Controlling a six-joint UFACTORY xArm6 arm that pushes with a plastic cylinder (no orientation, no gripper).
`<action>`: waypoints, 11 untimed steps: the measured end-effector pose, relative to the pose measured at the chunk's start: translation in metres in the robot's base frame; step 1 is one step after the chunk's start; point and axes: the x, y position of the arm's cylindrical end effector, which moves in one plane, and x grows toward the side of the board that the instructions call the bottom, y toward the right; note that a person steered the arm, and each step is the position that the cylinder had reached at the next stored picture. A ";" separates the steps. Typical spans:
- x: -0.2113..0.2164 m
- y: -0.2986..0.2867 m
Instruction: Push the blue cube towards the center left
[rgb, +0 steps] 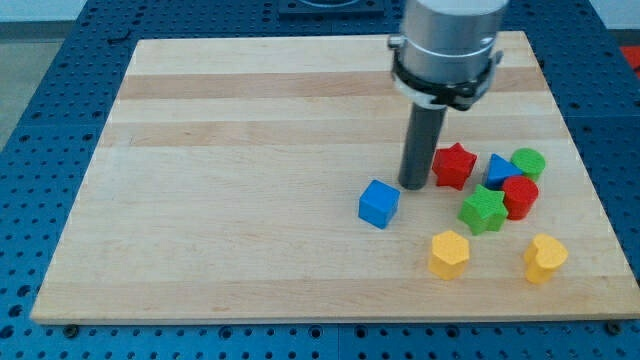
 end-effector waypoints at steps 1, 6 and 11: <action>0.003 -0.014; 0.062 -0.127; 0.041 -0.217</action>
